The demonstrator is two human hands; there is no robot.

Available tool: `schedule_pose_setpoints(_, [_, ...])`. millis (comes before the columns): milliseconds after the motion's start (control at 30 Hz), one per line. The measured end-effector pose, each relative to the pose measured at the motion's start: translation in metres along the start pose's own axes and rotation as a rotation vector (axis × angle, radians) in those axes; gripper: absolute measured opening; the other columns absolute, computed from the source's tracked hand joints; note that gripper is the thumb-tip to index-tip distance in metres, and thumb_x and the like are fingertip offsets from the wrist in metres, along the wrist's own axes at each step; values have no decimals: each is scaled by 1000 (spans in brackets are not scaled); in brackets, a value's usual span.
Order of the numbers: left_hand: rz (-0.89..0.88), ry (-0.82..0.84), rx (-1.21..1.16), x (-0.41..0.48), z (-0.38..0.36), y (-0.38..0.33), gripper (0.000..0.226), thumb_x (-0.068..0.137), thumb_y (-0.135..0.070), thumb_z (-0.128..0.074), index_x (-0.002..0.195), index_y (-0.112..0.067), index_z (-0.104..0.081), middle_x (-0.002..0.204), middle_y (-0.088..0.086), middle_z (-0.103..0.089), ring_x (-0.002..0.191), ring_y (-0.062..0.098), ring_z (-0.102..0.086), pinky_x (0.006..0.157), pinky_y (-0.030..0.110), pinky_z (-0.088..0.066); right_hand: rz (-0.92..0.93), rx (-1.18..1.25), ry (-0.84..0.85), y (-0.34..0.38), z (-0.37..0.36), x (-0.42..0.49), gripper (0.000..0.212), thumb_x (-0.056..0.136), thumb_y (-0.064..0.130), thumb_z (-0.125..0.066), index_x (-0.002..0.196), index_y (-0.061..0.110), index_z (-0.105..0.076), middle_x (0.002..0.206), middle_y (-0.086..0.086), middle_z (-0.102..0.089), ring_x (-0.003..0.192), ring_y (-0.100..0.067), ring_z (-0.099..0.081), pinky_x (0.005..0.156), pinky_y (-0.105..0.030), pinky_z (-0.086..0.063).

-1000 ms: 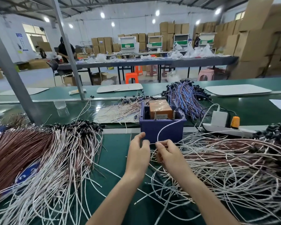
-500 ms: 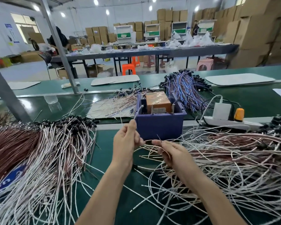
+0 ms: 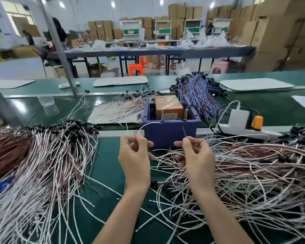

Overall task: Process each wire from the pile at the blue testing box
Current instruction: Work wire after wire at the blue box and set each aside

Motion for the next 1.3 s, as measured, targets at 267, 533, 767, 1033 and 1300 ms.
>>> schedule_pose_setpoints(267, [5, -53, -40, 8, -16, 2, 19, 103, -28, -52, 86, -22, -47, 76, -3, -74, 38, 14, -51, 44, 26, -46, 29, -20, -200, 3, -6, 17, 8, 104, 28, -52, 99, 22, -56, 75, 10, -75, 39, -10, -53, 39, -17, -39])
schedule_pose_setpoints(533, [-13, -36, -30, 9, -17, 1, 18, 103, -29, -52, 87, -22, -48, 76, -3, -74, 40, 14, -53, 46, 28, -48, 37, -25, -184, 3, -5, 25, 9, 103, 27, -55, 98, 21, -59, 73, 8, -75, 38, -8, -51, 39, -17, -38])
schedule_pose_setpoints(767, [9, -45, -36, 9, -15, 2, 17, 103, -30, -52, 89, -21, -48, 76, -3, -75, 41, 14, -54, 48, 24, -46, 46, -12, -161, 3, -8, 25, 7, 102, 26, -58, 96, 25, -61, 70, 7, -75, 40, -5, -52, 40, -16, -39])
schedule_pose_setpoints(1033, [8, -49, -27, 10, -15, 3, 18, 103, -28, -52, 87, -20, -48, 75, -3, -74, 41, 14, -55, 47, 21, -45, 24, -2, -163, -1, -6, 28, 8, 103, 28, -57, 96, 24, -60, 70, 6, -75, 37, -7, -49, 39, -16, -37])
schedule_pose_setpoints(1300, [14, -46, -26, 9, -16, 6, 18, 103, -28, -52, 87, -21, -48, 76, -2, -74, 42, 15, -57, 48, 21, -44, 24, 3, -178, 1, -3, 28, 9, 103, 28, -56, 95, 25, -59, 69, 7, -75, 37, -6, -50, 41, -15, -39])
Point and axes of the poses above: each hand's wrist, its own x-axis towards the middle knuckle, its own z-axis out of the back of the hand, y = z × x, the point moved 7 cm from there along x, towards the middle knuckle
